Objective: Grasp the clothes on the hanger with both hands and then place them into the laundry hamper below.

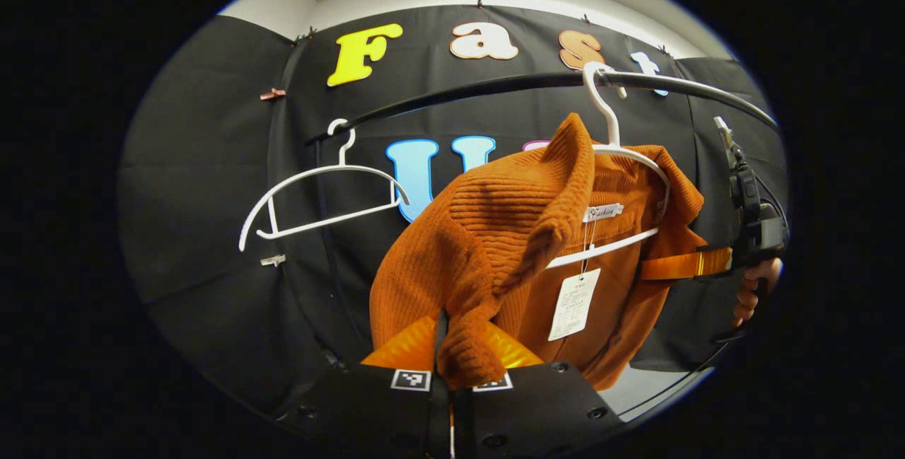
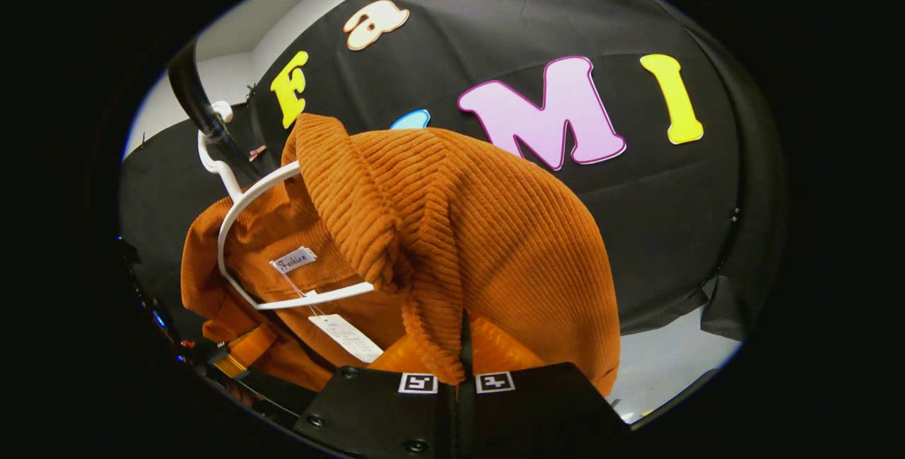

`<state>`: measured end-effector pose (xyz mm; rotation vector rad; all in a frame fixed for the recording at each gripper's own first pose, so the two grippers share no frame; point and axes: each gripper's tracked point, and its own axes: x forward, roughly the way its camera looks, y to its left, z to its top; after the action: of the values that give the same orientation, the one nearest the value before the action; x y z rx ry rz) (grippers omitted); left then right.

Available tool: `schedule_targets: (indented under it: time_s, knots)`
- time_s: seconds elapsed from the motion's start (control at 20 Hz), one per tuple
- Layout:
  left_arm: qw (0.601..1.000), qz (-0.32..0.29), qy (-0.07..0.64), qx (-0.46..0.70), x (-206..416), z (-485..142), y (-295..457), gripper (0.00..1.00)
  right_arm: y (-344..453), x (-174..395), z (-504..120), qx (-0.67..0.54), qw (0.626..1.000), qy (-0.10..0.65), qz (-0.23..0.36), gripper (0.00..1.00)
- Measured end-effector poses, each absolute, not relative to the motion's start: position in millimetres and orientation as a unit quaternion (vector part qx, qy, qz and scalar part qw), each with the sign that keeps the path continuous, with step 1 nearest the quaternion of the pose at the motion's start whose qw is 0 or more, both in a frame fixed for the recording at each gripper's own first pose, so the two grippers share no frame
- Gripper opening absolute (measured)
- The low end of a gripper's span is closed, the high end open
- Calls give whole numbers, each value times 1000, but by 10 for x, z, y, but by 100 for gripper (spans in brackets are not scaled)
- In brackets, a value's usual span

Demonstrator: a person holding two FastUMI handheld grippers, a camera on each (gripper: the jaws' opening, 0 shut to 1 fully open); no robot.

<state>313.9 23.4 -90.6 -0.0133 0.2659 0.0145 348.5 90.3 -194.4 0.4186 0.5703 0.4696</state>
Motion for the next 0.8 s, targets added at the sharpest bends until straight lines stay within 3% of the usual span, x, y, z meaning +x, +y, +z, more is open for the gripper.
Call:
schedule_targets:
  time_s: [0.2, 0.45, 0.5, 0.55, 0.8]
  knots:
    - [991, 10, 127, -28, 3113, -693, 426, 8, 470, 3671, -1694, 163, 936, 243, 195, 9]
    - [994, 38, 96, -30, 3152, -372, 735, 7, -88, 4018, -1370, 152, 967, 172, 106, 10]
    - [995, 40, 90, -21, 3161, -318, 763, 7, -181, 4083, -1332, 148, 972, 161, 89, 5]
    - [995, 40, 88, -13, 3183, -275, 794, 7, -251, 4135, -1317, 145, 975, 154, 75, 9]
    - [994, 44, 89, -36, 3277, -266, 961, 7, -410, 4302, -1599, 149, 972, 177, 48, 5]
